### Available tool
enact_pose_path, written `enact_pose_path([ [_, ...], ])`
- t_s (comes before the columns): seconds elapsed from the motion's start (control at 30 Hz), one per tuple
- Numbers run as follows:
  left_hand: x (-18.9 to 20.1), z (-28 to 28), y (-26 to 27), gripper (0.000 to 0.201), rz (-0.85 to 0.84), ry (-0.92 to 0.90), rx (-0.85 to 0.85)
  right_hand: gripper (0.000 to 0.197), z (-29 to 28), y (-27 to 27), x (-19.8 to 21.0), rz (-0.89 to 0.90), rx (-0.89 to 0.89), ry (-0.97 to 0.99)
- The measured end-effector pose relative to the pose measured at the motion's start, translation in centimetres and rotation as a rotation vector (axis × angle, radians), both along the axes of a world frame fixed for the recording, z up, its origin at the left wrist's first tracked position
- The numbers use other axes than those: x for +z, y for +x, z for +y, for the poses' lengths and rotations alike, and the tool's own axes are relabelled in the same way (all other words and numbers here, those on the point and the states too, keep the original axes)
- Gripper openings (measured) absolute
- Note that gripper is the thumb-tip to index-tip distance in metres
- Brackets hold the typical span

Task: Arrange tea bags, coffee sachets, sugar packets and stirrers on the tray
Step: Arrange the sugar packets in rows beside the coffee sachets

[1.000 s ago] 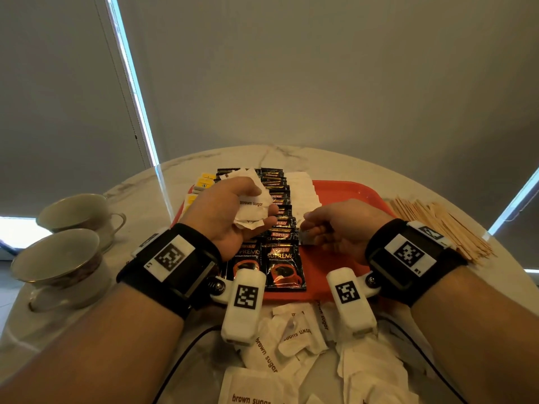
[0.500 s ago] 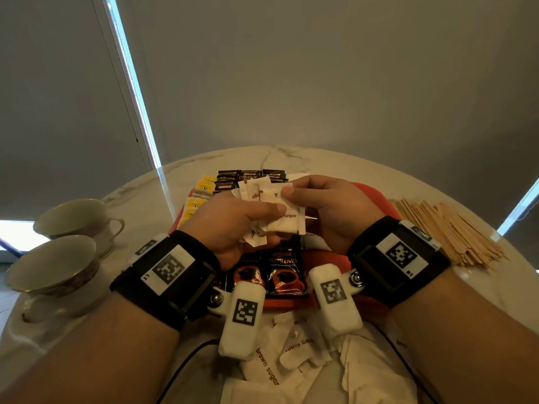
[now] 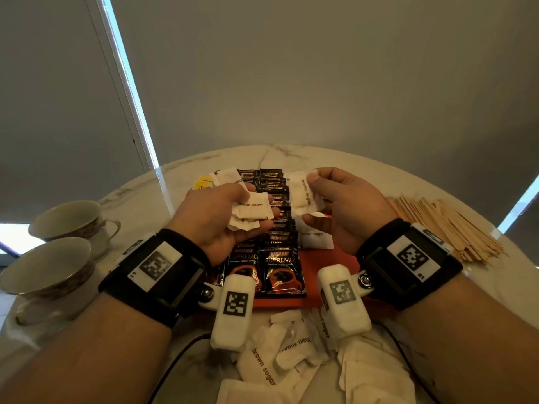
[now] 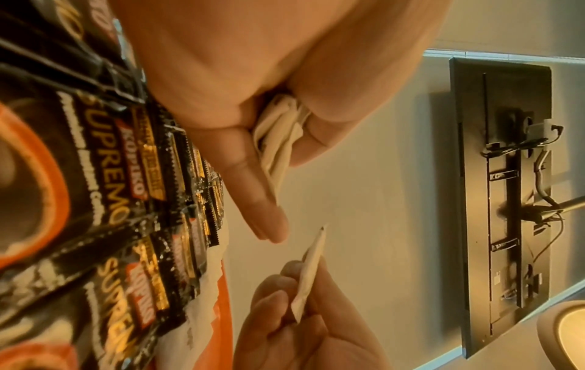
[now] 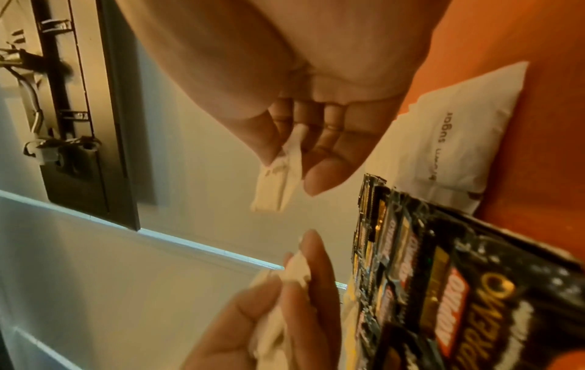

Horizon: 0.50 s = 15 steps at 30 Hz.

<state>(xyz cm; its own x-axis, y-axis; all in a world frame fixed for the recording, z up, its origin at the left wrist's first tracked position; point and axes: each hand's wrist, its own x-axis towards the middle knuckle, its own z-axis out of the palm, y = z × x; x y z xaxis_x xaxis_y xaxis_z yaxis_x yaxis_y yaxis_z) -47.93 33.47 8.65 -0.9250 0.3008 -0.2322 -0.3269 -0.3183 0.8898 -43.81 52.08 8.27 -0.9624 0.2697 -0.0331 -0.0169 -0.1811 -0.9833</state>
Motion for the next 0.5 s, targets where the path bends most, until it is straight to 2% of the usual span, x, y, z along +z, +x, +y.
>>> enact_pose_path([
  [0.1,0.1,0.3,0.6,0.018,0.008,-0.017,-0.029,0.008,-0.7,0.2,-0.4,0.002,0.055,0.072],
  [0.23,0.1,0.4,1.2,0.036,0.123,-0.093,-0.144,0.008,-1.3,0.3,-0.7,0.044,0.098,0.154],
  [0.4,-0.4,0.5,0.8,0.043,0.191,-0.114,-0.024,0.02,-1.1,0.7,-0.6,0.031,0.201,0.16],
  [0.5,-0.6,0.5,0.3,0.052,0.168,-0.077,0.039,0.016,-0.4,0.5,-0.5,0.016,0.126,0.188],
])
